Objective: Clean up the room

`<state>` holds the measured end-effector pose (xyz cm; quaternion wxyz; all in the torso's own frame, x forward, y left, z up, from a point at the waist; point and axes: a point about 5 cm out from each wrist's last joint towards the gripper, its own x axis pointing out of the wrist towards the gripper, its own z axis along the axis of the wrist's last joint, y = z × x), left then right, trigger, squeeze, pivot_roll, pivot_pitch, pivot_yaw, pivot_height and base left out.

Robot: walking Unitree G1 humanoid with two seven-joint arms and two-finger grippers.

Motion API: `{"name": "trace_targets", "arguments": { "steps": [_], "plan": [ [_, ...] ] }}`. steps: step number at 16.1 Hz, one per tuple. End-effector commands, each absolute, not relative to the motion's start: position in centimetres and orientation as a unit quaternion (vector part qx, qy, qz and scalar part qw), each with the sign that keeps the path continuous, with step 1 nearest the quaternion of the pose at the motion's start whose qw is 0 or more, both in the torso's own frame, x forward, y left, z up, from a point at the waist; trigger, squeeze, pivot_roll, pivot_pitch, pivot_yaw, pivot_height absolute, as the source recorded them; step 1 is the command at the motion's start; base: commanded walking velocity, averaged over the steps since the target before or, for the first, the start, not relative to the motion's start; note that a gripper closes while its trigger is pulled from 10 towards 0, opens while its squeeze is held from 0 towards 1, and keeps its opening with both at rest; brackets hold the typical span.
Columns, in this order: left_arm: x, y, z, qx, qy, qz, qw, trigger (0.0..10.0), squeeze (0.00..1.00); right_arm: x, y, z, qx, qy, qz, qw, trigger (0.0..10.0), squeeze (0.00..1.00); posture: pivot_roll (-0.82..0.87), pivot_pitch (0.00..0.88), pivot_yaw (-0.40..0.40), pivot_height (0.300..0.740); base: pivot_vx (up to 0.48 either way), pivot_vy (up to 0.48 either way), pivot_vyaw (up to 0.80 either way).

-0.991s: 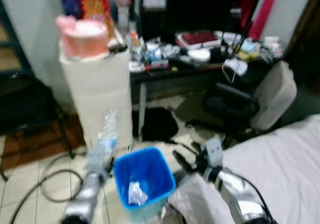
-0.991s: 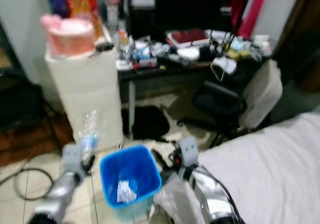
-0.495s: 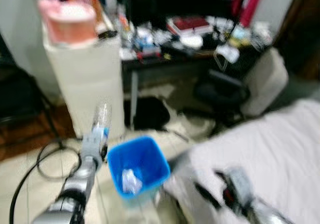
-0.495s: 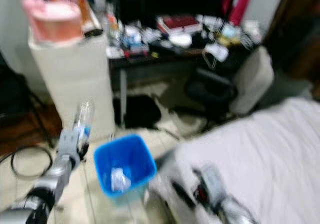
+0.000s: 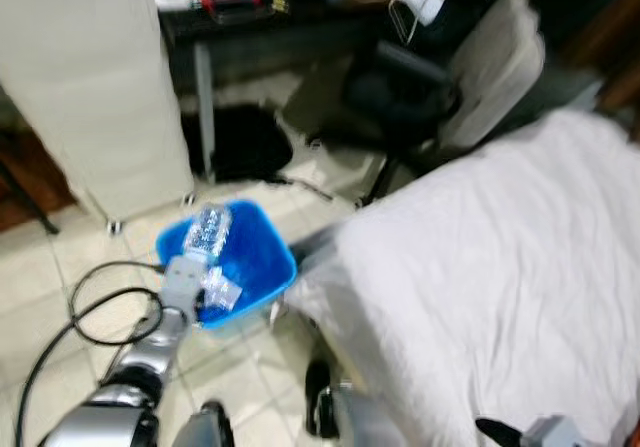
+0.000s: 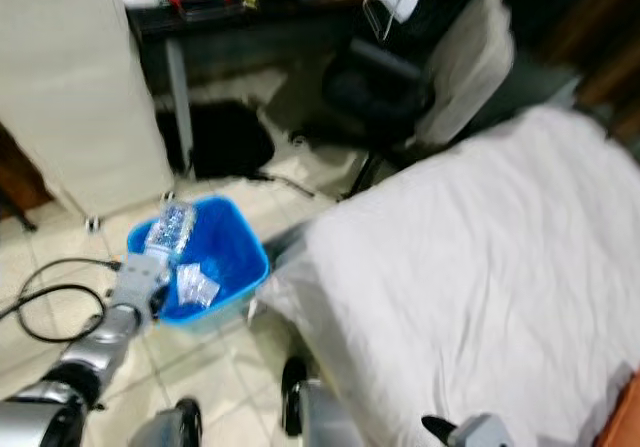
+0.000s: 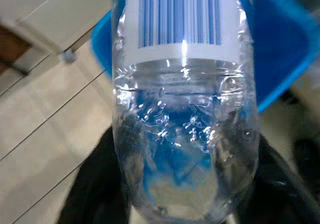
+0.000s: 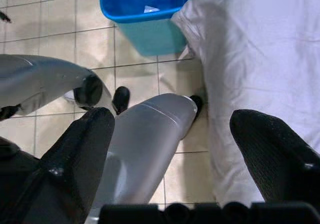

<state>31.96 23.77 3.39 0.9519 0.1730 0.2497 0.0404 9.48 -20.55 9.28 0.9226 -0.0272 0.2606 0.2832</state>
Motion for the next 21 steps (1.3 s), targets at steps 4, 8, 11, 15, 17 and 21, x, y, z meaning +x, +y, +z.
{"name": "trace_targets", "arguments": {
  "steps": [4, 8, 11, 15, 17, 21],
  "plan": [
    [33.8, 25.4, 6.6, 0.185, 0.192, 0.068, 0.961, 10.0, 1.00, 8.4, -21.3, 10.2, -0.025, 0.289, 0.257, 0.922, 10.0, 0.00, -0.42, 0.494, -0.210, 0.740, 0.000, 0.000, 0.00],
    [35.2, 24.0, 8.2, 0.177, 0.160, 0.026, 0.971, 10.0, 0.67, 9.6, -21.0, 9.5, -0.024, 0.283, 0.253, 0.925, 10.0, 0.00, -0.37, 0.469, -0.173, 0.740, 0.000, 0.000, 0.00],
    [33.0, 21.4, 5.7, 0.114, 0.122, -0.064, 0.984, 10.0, 0.00, 15.0, -19.2, 8.1, -0.003, 0.218, 0.248, 0.944, 10.0, 0.00, -0.21, 0.326, -0.078, 0.740, 0.000, 0.000, 0.00],
    [28.6, 18.9, 3.8, 0.066, 0.088, -0.118, 0.987, 10.0, 0.00, 19.2, -17.8, 6.8, 0.014, 0.179, 0.236, 0.955, 10.0, 0.00, -0.06, 0.176, -0.016, 0.740, 0.000, 0.000, 0.00],
    [24.5, 16.1, 5.1, 0.014, 0.039, -0.105, 0.994, 10.0, 0.00, 22.6, -17.5, 6.8, 0.008, 0.126, 0.175, 0.976, 10.0, 0.00, 0.01, 0.064, -0.006, 0.740, 0.000, 0.000, 0.00],
    [26.4, 14.5, 9.1, -0.008, -0.061, -0.093, 0.994, 10.0, 0.00, 25.5, -18.3, 7.6, 0.043, 0.060, 0.112, 0.991, 10.0, 0.00, 0.03, 0.000, -0.015, 0.740, 0.000, 0.000, 0.00]
  ]
}}
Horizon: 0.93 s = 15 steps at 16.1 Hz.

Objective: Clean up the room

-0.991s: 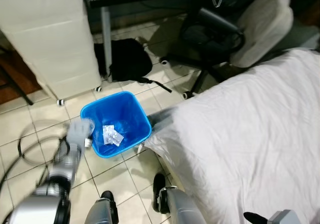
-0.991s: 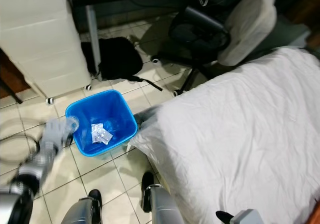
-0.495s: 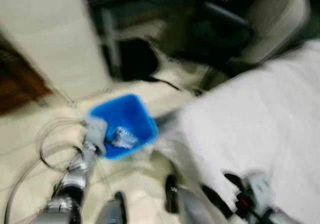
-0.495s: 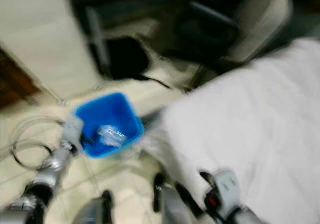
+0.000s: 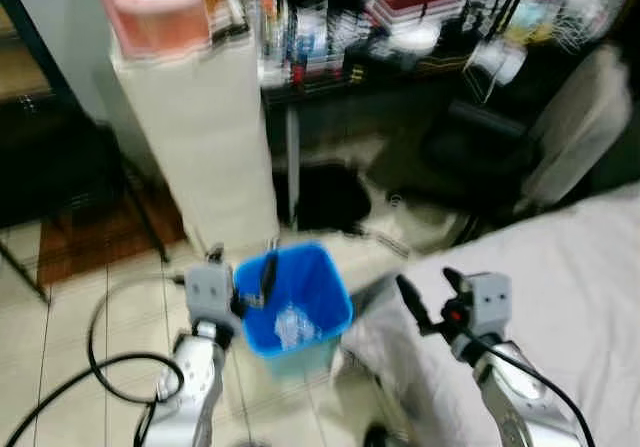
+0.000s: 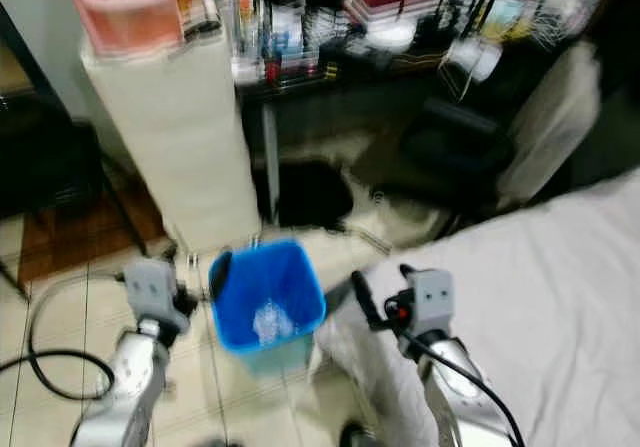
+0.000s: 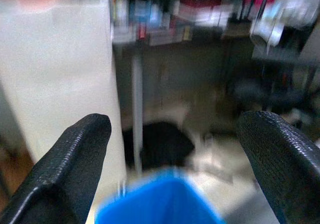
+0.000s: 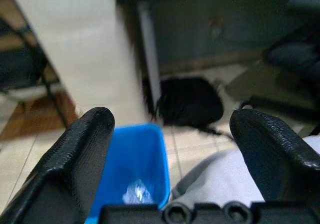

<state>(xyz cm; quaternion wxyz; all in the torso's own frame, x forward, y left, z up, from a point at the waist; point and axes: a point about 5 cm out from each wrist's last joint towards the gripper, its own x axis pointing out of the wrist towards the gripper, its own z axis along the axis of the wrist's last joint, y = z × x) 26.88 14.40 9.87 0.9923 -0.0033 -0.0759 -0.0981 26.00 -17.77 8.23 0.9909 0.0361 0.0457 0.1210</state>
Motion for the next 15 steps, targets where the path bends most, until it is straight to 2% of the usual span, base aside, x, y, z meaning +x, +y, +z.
{"name": "trace_targets", "arguments": {
  "steps": [1, 4, 7, 15],
  "plan": [
    [26.9, 14.4, 9.9, -0.002, -0.071, -0.101, 0.992, 10.0, 0.00, 26.2, -18.6, 7.5, 0.039, 0.056, 0.093, 0.993, 10.0, 0.00, 0.03, 0.000, -0.019, 0.740, 0.000, -0.330, -0.80],
    [27.4, 15.0, 8.6, 0.016, -0.024, -0.092, 0.995, 10.0, 0.00, 27.8, -18.3, 6.5, 0.036, 0.061, 0.090, 0.993, 10.0, 0.00, 0.02, 0.000, -0.010, 0.740, 0.000, -0.469, -0.79],
    [26.9, 15.2, 6.3, 0.038, 0.030, -0.084, 0.995, 10.0, 0.00, 28.0, -18.2, 6.2, 0.018, 0.067, 0.108, 0.992, 10.0, 0.00, -0.01, 0.000, 0.003, 0.740, 0.000, 0.000, -0.79],
    [25.8, 15.2, 5.3, 0.036, 0.046, -0.108, 0.992, 10.0, 0.00, 26.5, -18.5, 5.2, 0.016, 0.070, 0.115, 0.991, 10.0, 0.00, -0.04, 0.000, 0.020, 0.740, 0.000, 0.000, -0.80]
  ]
}}
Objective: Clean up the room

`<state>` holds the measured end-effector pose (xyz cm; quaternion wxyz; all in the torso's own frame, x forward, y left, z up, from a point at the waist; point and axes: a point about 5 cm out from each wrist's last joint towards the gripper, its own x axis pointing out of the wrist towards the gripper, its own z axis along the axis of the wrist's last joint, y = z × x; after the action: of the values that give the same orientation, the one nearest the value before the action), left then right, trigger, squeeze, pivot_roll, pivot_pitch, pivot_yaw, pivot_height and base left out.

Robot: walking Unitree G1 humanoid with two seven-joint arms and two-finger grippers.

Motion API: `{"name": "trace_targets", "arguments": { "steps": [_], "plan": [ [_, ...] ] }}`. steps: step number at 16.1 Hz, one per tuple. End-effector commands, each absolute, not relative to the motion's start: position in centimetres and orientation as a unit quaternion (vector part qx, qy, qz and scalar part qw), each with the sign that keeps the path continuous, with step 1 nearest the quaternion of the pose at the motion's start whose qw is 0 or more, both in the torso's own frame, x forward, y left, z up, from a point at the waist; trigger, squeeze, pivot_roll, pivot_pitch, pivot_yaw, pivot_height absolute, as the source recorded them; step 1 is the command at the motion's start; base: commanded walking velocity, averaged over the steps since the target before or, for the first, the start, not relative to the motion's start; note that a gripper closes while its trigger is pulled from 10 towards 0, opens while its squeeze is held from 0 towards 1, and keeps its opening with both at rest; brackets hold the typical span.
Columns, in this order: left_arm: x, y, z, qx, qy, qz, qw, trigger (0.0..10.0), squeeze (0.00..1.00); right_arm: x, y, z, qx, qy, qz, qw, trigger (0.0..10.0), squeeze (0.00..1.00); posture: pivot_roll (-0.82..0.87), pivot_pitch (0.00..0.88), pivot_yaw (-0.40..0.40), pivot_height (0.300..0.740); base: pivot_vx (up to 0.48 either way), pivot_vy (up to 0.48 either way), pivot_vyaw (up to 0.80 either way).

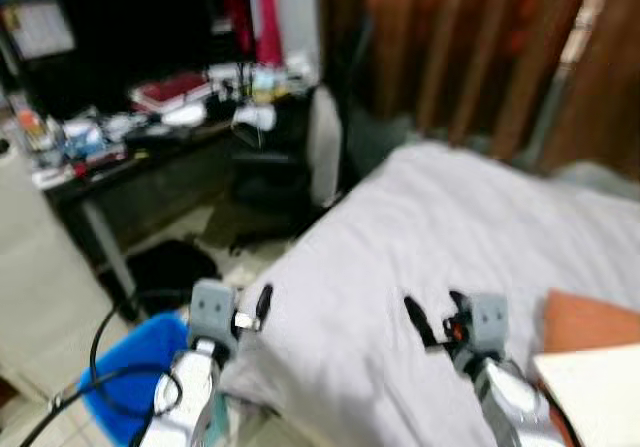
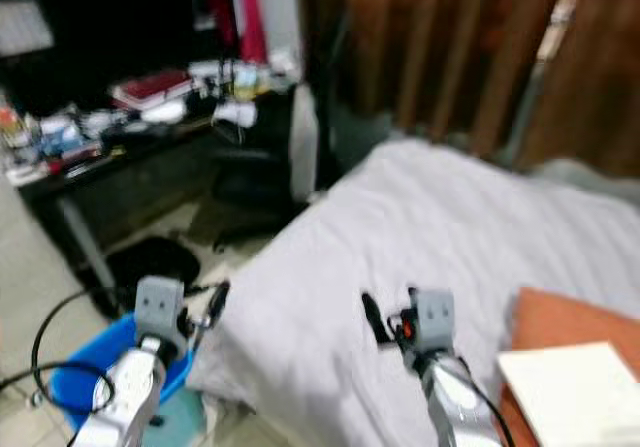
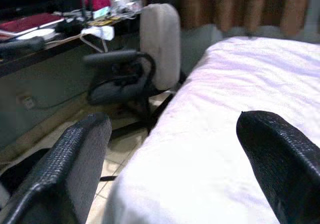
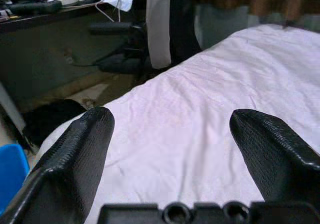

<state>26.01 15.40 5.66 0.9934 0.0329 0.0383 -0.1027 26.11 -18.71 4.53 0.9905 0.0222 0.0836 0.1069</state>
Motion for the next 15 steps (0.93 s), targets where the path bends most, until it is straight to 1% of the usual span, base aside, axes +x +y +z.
{"name": "trace_targets", "arguments": {
  "steps": [1, 3, 4, 9, 11, 15],
  "plan": [
    [25.7, 15.2, 5.1, 0.029, 0.050, -0.112, 0.992, 10.0, 0.00, 26.3, -18.5, 5.1, 0.018, 0.070, 0.115, 0.991, 10.0, 0.00, -0.05, 0.000, 0.021, 0.740, 0.000, -0.304, -0.80],
    [25.6, 15.3, 4.7, 0.022, 0.057, -0.113, 0.992, 10.0, 0.00, 26.2, -18.6, 5.1, 0.021, 0.070, 0.115, 0.991, 10.0, 0.00, -0.05, 0.000, 0.023, 0.740, 0.000, -0.480, -0.80],
    [25.9, 15.6, 4.1, 0.015, 0.074, -0.108, 0.991, 10.0, 0.00, 26.2, -18.7, 5.0, 0.021, 0.070, 0.113, 0.991, 10.0, 0.00, -0.06, 0.000, 0.024, 0.740, 0.000, 0.000, -0.79],
    [26.7, 16.4, 3.7, 0.036, 0.090, -0.074, 0.993, 10.0, 0.00, 26.4, -19.2, 5.1, 0.022, 0.070, 0.107, 0.992, 10.0, 0.00, -0.06, 0.000, 0.019, 0.740, 0.000, 0.000, -0.80],
    [27.6, 16.2, 3.8, 0.033, 0.092, -0.065, 0.993, 10.0, 0.00, 26.6, -19.1, 5.2, 0.021, 0.068, 0.108, 0.992, 10.0, 0.00, -0.06, 0.000, 0.017, 0.740, 0.000, 0.000, -0.80],
    [27.2, 15.5, 3.7, 0.019, 0.087, -0.064, 0.994, 10.0, 0.00, 26.6, -19.0, 5.1, 0.020, 0.071, 0.114, 0.991, 10.0, 0.00, -0.06, 0.000, 0.019, 0.740, 0.000, 0.000, -0.80]
  ]
}}
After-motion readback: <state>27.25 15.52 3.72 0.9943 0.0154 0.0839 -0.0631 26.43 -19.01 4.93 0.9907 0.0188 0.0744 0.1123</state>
